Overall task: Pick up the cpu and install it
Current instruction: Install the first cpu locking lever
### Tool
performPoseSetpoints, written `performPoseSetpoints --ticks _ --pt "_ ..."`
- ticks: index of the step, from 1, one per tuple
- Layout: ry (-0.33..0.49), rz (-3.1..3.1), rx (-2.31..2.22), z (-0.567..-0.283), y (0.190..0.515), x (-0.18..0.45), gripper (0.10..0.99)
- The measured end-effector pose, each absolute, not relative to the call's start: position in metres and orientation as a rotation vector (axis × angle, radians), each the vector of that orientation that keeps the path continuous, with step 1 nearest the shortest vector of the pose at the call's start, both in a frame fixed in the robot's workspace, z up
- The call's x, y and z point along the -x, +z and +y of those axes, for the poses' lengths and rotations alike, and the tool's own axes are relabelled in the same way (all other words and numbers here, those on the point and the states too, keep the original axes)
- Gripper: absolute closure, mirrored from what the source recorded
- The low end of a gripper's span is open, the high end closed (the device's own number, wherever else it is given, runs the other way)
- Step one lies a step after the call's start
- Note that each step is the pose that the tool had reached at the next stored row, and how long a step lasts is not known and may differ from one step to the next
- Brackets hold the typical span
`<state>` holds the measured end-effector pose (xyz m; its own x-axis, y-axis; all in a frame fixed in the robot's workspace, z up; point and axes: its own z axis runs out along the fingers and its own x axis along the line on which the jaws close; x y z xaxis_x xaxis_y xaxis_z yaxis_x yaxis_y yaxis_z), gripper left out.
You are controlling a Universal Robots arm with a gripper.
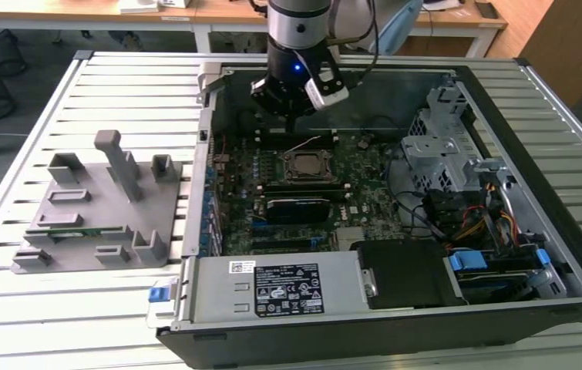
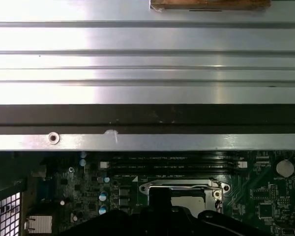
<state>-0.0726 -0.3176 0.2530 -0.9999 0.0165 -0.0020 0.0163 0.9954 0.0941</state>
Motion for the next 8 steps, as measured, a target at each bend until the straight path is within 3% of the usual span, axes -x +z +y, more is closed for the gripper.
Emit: performPoseSetpoints --ticks 8 --pt "0.148 3.137 0.048 -0.3176 0.2480 0.0673 0.980"
